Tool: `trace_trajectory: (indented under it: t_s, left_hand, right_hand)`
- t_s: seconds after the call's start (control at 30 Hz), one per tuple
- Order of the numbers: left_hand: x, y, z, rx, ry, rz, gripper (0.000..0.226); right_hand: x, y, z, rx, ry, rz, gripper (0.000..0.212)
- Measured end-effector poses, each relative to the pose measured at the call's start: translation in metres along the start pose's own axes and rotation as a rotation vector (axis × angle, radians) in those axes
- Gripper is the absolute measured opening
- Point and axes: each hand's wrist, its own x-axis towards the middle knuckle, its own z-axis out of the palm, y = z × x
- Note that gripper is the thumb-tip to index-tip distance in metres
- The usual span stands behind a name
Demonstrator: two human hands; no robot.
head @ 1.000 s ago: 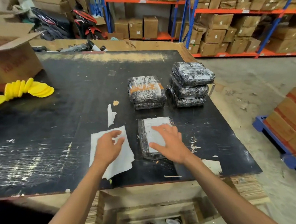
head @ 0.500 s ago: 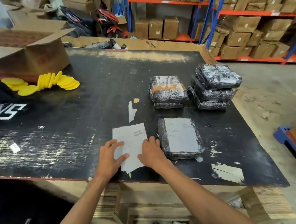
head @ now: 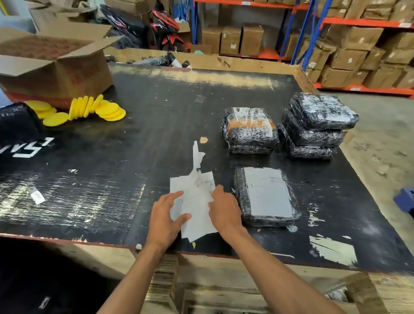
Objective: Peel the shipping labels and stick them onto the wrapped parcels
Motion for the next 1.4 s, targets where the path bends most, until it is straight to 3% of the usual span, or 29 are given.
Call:
trace_trajectory:
  t_s: [0.1,0.23,0.37,0.5,0.6,0.67,0.73,0.83,1.03,1.4]
  left_hand:
    - [0.0,-0.001,0.003,0.007,0.024,-0.027,0.061]
    - [-0.002,0.0,0.005,0.043,0.027,-0.043,0.067]
    - [-0.003,0.002,0.005,-0.028,0.029,-0.087,0.068]
    - [0.001,0.007,-0.001,-0.065,0.048,-0.078,0.046]
    - [0.0,0.021,-0.007,-0.089,0.181,-0.034,0.029]
    - [-0.005,0.04,-0.014,-0.291,0.189,-0.092,0.027]
    - [-0.008,0.061,-0.022,-0.591,0.064,-0.181,0.029]
    - [-0.011,0.079,-0.03,-0.707,-0.032,-0.137,0.024]
    - [-0.014,0.098,-0.037,-0.782,-0.061,-0.127,0.021]
    - [-0.018,0.113,-0.04,-0.732,-0.077,-0.093,0.017]
  right_hand:
    - [0.001,0.0,-0.001,0.086,0.058,-0.001,0.013]
    - [-0.003,0.0,0.001,0.12,0.113,-0.015,0.03]
    - [-0.006,-0.001,-0.008,0.269,0.14,-0.013,0.034]
    - [-0.008,0.002,-0.025,0.482,0.139,-0.018,0.037]
    - [-0.011,0.003,-0.042,0.711,0.082,0.082,0.043]
    - [-0.015,0.003,-0.054,0.858,0.017,0.11,0.039]
    - [-0.016,0.005,-0.062,0.959,-0.01,0.103,0.033]
    - [-0.017,0.01,-0.069,1.002,0.022,0.078,0.037]
    - [-0.022,0.013,-0.088,1.109,0.057,0.044,0.026]
    - [-0.03,0.019,-0.097,1.096,0.089,0.047,0.028]
